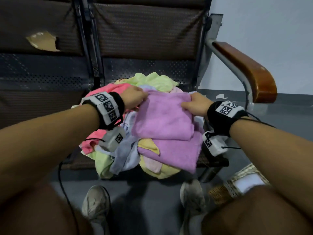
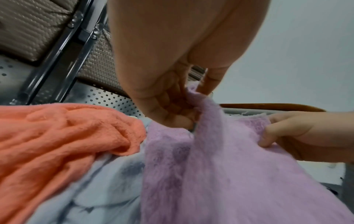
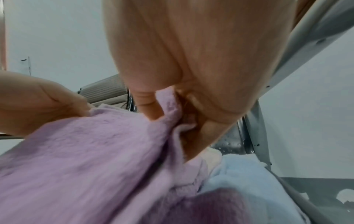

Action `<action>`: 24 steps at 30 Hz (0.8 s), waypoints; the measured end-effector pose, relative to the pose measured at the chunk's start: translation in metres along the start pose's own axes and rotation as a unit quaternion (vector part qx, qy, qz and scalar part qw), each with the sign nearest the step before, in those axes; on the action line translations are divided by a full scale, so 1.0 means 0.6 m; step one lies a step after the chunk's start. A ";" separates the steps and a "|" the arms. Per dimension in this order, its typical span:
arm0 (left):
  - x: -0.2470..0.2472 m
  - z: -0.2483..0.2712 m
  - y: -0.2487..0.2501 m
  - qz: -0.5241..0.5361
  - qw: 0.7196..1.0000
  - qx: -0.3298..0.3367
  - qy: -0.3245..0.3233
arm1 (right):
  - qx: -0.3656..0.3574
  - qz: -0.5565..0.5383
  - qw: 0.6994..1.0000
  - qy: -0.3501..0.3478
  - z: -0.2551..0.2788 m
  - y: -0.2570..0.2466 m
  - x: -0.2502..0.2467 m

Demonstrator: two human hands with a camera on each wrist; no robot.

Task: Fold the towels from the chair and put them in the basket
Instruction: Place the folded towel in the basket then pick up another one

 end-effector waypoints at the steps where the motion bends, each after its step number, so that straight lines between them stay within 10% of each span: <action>1: -0.005 -0.016 0.000 -0.002 1.000 0.007 0.029 | -0.016 0.005 0.999 0.029 -0.011 0.000 -0.003; 10: -0.025 -0.036 -0.029 -0.058 0.976 0.068 0.198 | -0.120 0.022 0.981 0.154 -0.028 -0.033 0.003; 16: 0.047 0.045 -0.054 -0.094 0.985 0.123 -0.076 | -0.203 0.163 0.966 -0.015 0.034 -0.027 0.087; 24: 0.036 0.062 -0.071 -0.238 0.955 0.176 -0.004 | -0.206 0.228 0.951 -0.026 0.049 0.006 0.089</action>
Point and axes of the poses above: each hand's wrist, its own z-axis away from the middle knuckle, its own x-axis out of the palm, y = z × x, the point moved 7 cm from there along -z, towards the middle knuckle, and after that the axes turned 1 degree about -y, right-handed, at the moved point
